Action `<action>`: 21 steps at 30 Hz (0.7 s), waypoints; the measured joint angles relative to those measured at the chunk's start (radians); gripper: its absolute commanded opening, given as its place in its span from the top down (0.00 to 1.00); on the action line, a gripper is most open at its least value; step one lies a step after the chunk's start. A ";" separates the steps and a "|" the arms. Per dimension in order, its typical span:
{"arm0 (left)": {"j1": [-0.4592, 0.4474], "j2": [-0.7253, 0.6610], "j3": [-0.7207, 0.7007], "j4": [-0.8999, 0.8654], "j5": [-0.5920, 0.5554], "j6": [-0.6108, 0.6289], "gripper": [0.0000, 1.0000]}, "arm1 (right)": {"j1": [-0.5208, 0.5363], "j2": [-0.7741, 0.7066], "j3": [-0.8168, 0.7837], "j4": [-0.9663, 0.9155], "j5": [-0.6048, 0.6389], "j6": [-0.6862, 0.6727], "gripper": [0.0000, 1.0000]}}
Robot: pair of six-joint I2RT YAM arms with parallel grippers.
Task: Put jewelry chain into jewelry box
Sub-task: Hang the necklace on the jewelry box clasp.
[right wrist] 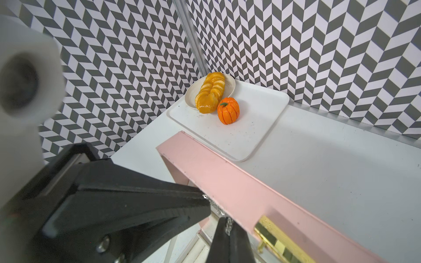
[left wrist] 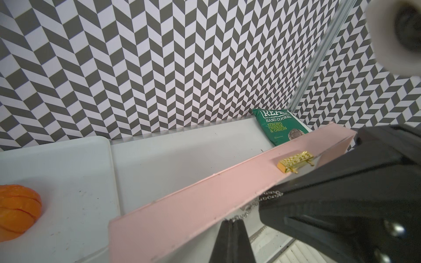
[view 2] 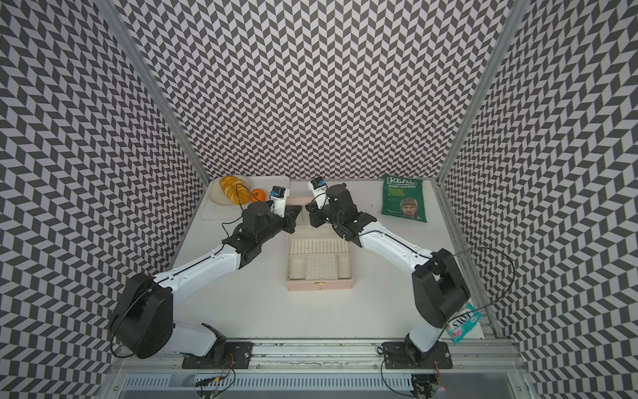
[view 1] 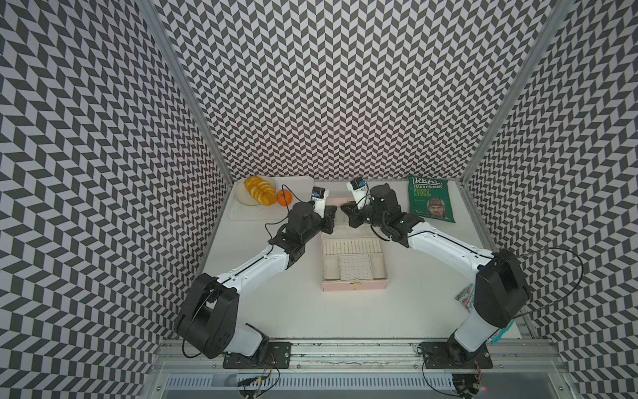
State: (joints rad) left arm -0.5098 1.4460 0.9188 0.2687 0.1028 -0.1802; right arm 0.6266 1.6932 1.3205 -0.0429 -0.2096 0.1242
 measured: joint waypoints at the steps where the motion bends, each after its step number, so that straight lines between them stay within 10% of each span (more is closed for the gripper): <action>1: 0.001 0.002 0.005 0.002 0.000 -0.001 1.00 | -0.001 0.002 0.004 0.000 -0.003 0.000 1.00; 21: 0.005 0.042 0.017 0.006 0.000 -0.027 1.00 | -0.014 0.017 0.006 0.008 -0.015 0.045 1.00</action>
State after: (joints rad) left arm -0.5053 1.4883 0.9356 0.2745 0.1028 -0.2070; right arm 0.6128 1.7100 1.3262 -0.0353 -0.2245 0.1688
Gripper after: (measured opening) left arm 0.049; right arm 0.045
